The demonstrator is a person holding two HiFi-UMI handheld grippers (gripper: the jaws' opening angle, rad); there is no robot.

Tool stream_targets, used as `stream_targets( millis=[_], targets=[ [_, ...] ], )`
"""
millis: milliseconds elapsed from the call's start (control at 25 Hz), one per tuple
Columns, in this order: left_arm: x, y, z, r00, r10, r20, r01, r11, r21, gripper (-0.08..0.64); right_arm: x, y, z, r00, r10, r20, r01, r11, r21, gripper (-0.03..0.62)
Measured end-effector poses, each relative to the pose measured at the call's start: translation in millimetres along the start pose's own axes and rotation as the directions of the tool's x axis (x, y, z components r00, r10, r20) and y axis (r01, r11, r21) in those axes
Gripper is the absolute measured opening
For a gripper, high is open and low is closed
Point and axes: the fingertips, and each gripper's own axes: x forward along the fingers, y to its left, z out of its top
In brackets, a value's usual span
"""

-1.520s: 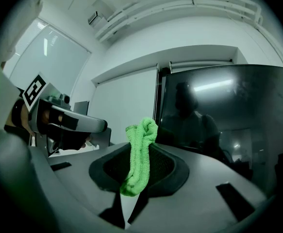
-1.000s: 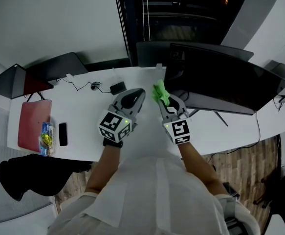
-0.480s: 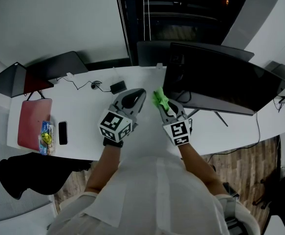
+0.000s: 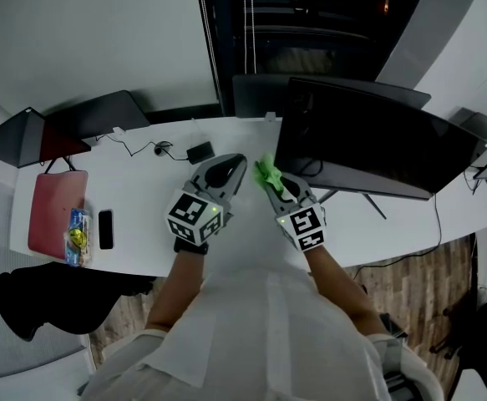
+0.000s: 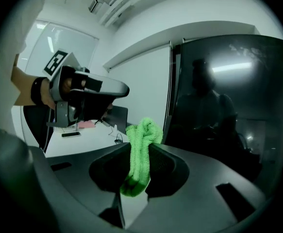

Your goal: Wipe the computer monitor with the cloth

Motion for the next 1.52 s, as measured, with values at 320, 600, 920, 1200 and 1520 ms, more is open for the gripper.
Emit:
stream_targets(
  millis=[320, 600, 920, 1200, 1520],
  targets=[
    [8, 2, 52, 0.998, -0.024, 0.058, 0.019, 0.997, 0.08, 0.029, -14, -36, 129, 0.991, -0.031, 0.134, 0.036, 0.999, -0.035, 0.071],
    [18, 10, 98, 0.991, -0.016, 0.134, 0.001, 0.994, 0.113, 0.029, -38, -79, 238, 0.962, -0.075, 0.264, 0.092, 0.994, -0.052, 0.071],
    [41, 6, 129, 0.982, 0.006, 0.191, -0.033, 0.989, 0.142, 0.029, -45, -129, 283, 0.936, -0.194, 0.294, 0.225, 0.972, -0.073, 0.071],
    [55, -7, 123, 0.985, 0.023, 0.173, -0.047, 0.99, 0.137, 0.029, -35, -142, 257, 0.96, -0.216, 0.177, 0.245, 0.956, -0.16, 0.071],
    [69, -17, 132, 0.986, 0.013, 0.165, -0.04, 0.986, 0.164, 0.029, -48, -153, 248, 0.966, -0.207, 0.157, 0.236, 0.951, -0.202, 0.071]
  ],
)
